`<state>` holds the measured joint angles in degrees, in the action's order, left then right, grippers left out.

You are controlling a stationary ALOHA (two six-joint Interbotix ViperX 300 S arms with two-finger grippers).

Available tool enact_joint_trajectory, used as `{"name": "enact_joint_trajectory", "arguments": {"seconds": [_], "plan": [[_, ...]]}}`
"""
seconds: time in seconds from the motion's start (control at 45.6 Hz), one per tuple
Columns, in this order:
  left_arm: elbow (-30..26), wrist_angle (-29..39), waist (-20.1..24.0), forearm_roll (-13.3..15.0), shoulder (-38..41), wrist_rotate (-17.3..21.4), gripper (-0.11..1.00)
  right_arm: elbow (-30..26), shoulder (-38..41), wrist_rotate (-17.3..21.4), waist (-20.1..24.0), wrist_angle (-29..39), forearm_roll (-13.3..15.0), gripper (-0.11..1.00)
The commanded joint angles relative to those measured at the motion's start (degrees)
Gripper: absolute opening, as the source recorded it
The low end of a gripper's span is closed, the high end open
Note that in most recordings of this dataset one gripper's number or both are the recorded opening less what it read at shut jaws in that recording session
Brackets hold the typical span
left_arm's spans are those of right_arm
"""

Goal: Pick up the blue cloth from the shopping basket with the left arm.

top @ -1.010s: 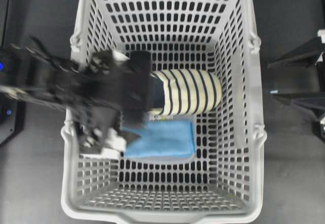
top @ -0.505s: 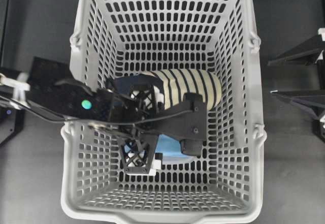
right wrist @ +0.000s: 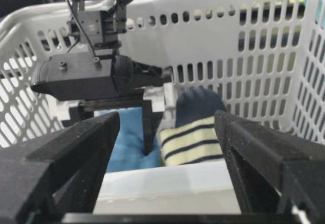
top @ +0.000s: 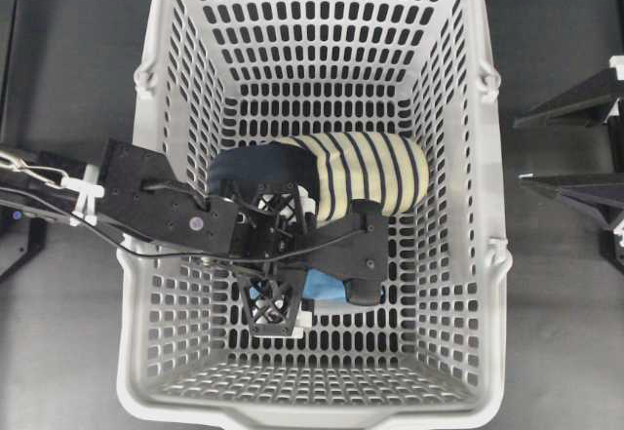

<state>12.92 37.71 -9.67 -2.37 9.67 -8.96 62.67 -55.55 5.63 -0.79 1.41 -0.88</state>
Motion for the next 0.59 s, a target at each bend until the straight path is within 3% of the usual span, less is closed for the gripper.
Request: {"name": "enact_joint_trajectory", "arguments": {"seconds": [0.0, 0.198, 0.285, 0.461, 0.571], "plan": [[0.1, -0.4, 0.2, -0.2, 0.2, -0.1, 0.87, -0.6, 0.3, 0.1, -0.1, -0.4, -0.2, 0.73], [0.4, 0.4, -0.3, -0.2, 0.0, -0.1, 0.81, -0.5, 0.2, 0.1, -0.1, -0.6, -0.2, 0.73], [0.5, 1.3, -0.4, -0.2, -0.1, -0.2, 0.66, -0.5, 0.3, 0.1, -0.1, -0.8, -0.2, 0.73], [0.2, 1.8, -0.4, -0.2, -0.4, -0.3, 0.20, -0.5, 0.3, 0.0, -0.1, -1.0, -0.2, 0.73], [-1.8, 2.3, -0.6, -0.2, -1.7, -0.2, 0.15, -0.4, 0.3, 0.0, -0.1, -1.0, -0.2, 0.73]]}}
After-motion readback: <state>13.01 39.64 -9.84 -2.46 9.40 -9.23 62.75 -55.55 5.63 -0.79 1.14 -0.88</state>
